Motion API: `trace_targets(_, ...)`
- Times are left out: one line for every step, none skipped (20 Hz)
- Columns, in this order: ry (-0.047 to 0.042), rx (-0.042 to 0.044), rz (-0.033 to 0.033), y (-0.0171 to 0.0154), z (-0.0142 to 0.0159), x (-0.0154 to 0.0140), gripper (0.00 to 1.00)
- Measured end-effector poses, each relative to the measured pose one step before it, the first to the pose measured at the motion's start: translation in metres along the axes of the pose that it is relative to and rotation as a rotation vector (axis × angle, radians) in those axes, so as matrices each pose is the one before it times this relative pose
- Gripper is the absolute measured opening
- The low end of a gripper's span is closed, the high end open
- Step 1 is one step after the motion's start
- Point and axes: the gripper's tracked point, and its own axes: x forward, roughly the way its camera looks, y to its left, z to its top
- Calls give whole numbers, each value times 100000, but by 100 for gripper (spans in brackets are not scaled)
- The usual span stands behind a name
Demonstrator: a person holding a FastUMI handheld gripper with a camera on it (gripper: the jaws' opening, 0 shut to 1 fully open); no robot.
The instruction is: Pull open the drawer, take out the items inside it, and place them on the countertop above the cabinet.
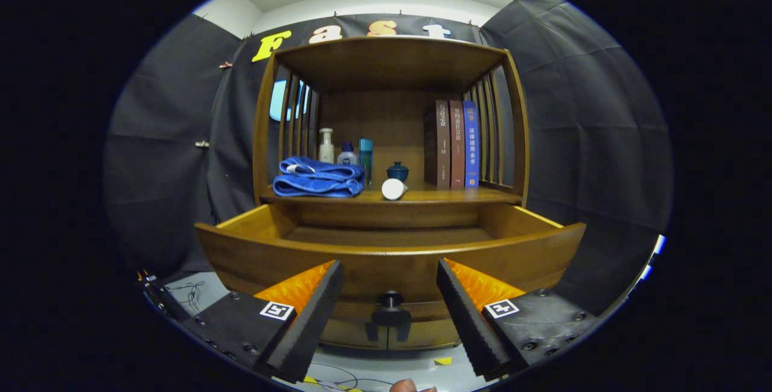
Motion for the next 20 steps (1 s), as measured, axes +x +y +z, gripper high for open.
trace_targets(1135, -633, 14, -25, -695, 266, 99)
trace_targets(219, -110, -331, -110, -444, 278, 99)
trace_targets(887, 331, -1, 6, -559, 268, 99)
trace_targets(919, 238, 12, -39, -500, 340, 99)
trace_targets(555, 116, -580, -218, -326, 357, 99)
trace_targets(740, 519, -769, -264, -221, 296, 99)
trace_targets(641, 960, -680, -234, -231, 373, 99)
trace_targets(2151, 1738, 1270, 180, -536, 140, 99)
trace_targets(-1758, 1665, 61, 52, 385, -202, 99)
trace_targets(-61, -445, 99, 17, -93, 177, 99)
trace_targets(-208, -726, -81, -39, 158, 23, 99)
trace_targets(31, 274, -274, 25, 168, 38, 99)
trace_targets(-15, -127, -315, 121, 142, 31, 99)
trace_targets(-144, -485, -241, 73, 293, 260, 99)
trace_targets(-403, -446, -101, 80, 336, 462, 99)
trace_targets(212, -29, -207, 125, 133, 614, 99)
trace_targets(1237, -130, -108, -20, -371, 462, 99)
trace_targets(-2297, 177, -59, 75, 527, 910, 100)
trace_targets(1564, -113, -38, 67, -250, 705, 100)
trace_targets(-1659, -359, 189, 19, 458, 978, 99)
